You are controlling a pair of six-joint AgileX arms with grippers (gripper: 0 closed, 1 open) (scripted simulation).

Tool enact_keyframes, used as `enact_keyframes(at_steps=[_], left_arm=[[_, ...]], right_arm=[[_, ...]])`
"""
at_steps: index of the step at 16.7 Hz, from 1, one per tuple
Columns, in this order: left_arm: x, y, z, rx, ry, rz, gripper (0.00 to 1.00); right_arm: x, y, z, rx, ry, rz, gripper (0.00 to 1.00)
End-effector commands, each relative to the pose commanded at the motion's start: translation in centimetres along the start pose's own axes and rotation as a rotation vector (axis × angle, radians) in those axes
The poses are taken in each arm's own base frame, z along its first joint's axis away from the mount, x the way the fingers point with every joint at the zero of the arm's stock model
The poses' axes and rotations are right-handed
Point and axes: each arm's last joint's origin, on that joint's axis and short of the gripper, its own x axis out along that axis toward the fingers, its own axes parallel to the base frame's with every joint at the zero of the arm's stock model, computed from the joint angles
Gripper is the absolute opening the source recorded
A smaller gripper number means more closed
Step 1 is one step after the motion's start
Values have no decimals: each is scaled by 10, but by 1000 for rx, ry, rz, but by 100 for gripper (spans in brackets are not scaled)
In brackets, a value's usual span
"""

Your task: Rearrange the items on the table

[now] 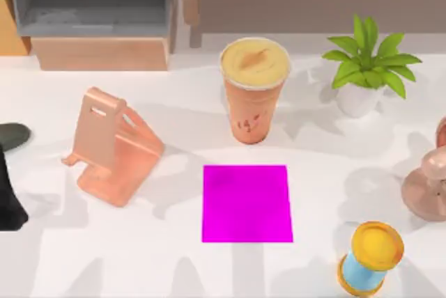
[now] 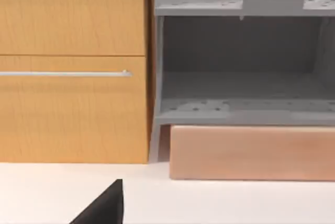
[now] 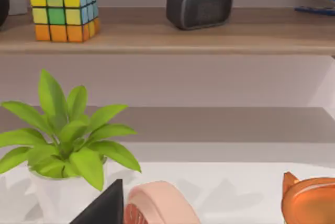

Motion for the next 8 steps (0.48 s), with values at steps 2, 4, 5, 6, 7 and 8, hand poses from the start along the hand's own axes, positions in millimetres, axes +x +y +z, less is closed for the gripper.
enact_keyframes(at_steps=[2, 4, 5, 6, 7, 8], left_arm=[[0, 0, 0, 0, 0, 0, 100], [0, 1, 5, 22, 16, 7, 100], [0, 1, 10, 44, 35, 13, 100], [1, 2, 16, 72, 61, 20, 100], [2, 3, 24, 105, 94, 27, 100], [4, 4, 32, 144, 135, 32, 100]], right_arm=[[0, 0, 0, 0, 0, 0, 100], [0, 0, 0, 0, 0, 0, 100], [0, 0, 0, 0, 0, 0, 100], [0, 0, 0, 0, 0, 0, 100], [0, 0, 0, 0, 0, 0, 100], [0, 0, 0, 0, 0, 0, 100]])
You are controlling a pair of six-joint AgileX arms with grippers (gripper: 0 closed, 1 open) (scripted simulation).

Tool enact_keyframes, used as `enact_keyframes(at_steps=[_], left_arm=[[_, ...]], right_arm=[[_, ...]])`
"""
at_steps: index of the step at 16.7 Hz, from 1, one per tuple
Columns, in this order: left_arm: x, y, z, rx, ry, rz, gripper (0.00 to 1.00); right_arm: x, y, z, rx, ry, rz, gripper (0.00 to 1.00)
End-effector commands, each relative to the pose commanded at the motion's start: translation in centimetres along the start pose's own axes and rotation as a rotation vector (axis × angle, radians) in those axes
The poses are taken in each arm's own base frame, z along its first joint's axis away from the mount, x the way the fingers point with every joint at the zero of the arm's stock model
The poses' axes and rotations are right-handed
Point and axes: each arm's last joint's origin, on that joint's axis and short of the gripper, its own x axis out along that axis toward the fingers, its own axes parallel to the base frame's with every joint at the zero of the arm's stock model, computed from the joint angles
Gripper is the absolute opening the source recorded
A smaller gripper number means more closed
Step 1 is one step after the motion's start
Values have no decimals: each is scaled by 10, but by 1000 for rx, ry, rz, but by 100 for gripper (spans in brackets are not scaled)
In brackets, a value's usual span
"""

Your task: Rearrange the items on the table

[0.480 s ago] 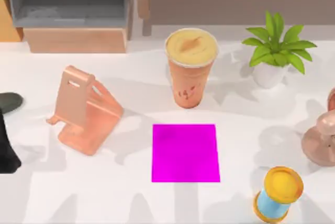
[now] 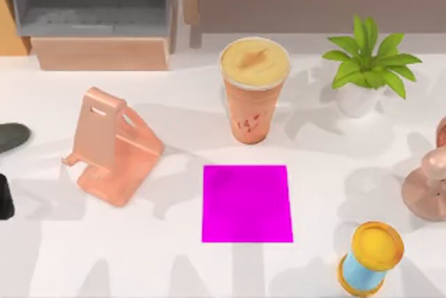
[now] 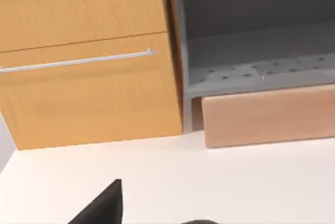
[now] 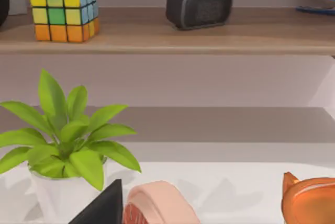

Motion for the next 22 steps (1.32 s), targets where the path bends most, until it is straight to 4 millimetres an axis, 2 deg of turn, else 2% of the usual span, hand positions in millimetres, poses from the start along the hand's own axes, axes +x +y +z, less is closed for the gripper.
enact_keyframes(at_steps=[3, 6, 8, 11, 14, 17, 20, 22], left_arm=[[9, 8, 30, 142, 161, -3, 100], [33, 17, 62, 303, 365, -50, 100], [59, 24, 80, 409, 511, -113, 100], [110, 34, 96, 552, 724, -251, 100], [169, 43, 96, 668, 908, -428, 100], [224, 47, 80, 749, 1047, -615, 100], [265, 49, 58, 797, 1137, -779, 100], [284, 49, 46, 816, 1171, -859, 100]], right_arm=[[0, 0, 0, 0, 0, 0, 100], [0, 0, 0, 0, 0, 0, 100], [0, 0, 0, 0, 0, 0, 100], [0, 0, 0, 0, 0, 0, 100], [0, 0, 0, 0, 0, 0, 100], [0, 0, 0, 0, 0, 0, 100], [0, 0, 0, 0, 0, 0, 100], [0, 0, 0, 0, 0, 0, 100]])
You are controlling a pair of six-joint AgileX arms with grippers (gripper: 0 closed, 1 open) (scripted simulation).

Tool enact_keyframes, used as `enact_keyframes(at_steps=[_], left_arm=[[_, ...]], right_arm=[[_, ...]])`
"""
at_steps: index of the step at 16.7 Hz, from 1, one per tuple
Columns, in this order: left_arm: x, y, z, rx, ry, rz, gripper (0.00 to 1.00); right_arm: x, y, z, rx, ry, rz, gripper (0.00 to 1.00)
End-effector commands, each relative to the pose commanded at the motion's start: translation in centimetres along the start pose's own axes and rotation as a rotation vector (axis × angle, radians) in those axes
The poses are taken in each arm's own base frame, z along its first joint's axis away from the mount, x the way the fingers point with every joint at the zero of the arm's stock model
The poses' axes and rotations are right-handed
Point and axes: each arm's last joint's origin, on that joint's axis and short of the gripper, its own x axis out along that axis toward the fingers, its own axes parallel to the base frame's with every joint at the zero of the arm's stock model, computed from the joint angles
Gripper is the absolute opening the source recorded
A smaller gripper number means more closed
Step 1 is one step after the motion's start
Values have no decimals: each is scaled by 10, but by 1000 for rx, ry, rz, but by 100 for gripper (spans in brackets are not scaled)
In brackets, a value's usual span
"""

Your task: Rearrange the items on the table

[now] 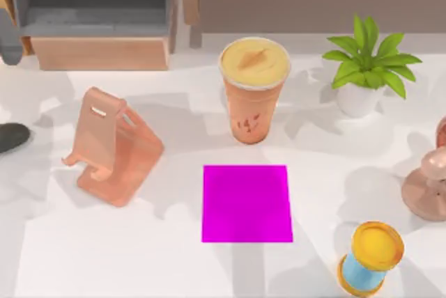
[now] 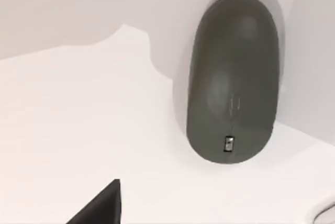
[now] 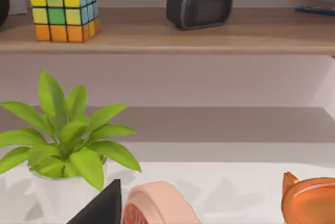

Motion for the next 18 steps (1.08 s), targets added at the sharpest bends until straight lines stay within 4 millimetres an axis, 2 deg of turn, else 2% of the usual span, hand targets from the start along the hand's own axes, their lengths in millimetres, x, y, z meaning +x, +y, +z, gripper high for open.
enact_keyframes(at_steps=[3, 8, 10, 18], left_arm=[[11, 10, 4, 37, 11, -43, 100], [11, 10, 5, 41, 12, -43, 100], [17, 10, 5, 39, 13, -46, 100], [97, 7, 3, 38, 11, -42, 100]], right_arm=[[0, 0, 0, 0, 0, 0, 100], [0, 0, 0, 0, 0, 0, 100], [0, 0, 0, 0, 0, 0, 100], [0, 0, 0, 0, 0, 0, 100]])
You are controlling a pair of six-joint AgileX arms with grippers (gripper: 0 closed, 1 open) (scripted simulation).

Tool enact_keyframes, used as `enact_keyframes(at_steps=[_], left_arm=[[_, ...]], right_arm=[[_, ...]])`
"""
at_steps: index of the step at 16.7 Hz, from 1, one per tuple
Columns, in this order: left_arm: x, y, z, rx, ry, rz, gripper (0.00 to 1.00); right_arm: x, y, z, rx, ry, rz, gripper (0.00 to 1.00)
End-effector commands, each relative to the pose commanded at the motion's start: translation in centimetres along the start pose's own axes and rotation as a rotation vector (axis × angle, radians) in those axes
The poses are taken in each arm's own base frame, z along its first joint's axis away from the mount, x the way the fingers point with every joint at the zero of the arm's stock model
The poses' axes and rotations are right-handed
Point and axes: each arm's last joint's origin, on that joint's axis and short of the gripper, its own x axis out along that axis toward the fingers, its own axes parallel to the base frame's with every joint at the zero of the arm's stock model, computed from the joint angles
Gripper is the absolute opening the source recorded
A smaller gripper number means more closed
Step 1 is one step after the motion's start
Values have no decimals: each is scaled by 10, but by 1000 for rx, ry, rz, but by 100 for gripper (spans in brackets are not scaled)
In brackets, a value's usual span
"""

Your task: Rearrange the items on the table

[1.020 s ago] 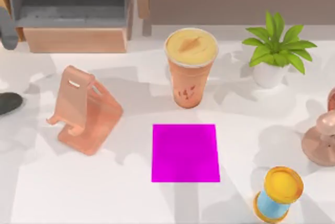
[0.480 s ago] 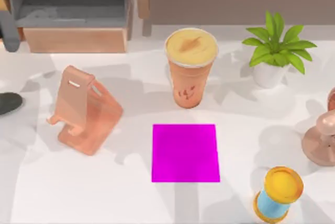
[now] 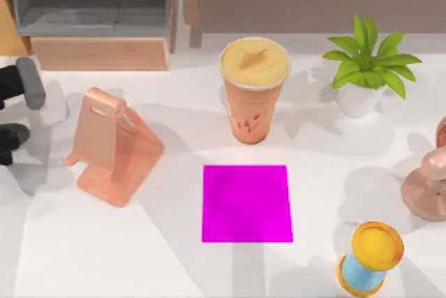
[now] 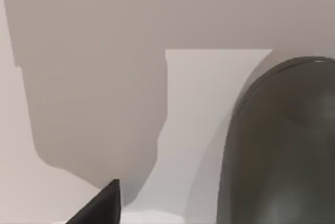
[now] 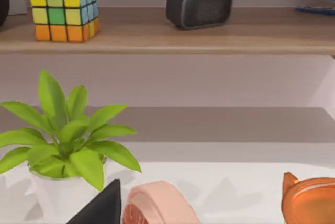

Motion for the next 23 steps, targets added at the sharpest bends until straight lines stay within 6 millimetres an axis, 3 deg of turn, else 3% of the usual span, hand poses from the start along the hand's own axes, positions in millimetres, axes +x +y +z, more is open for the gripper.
enact_keyframes(at_steps=[4, 17, 23], left_arm=[[4, -1, 0, 0, 1, -2, 100], [4, -1, 0, 0, 1, -2, 2], [4, -1, 0, 0, 1, -2, 0]], right_arm=[[0, 0, 0, 0, 0, 0, 100], [0, 0, 0, 0, 0, 0, 100], [0, 0, 0, 0, 0, 0, 100]])
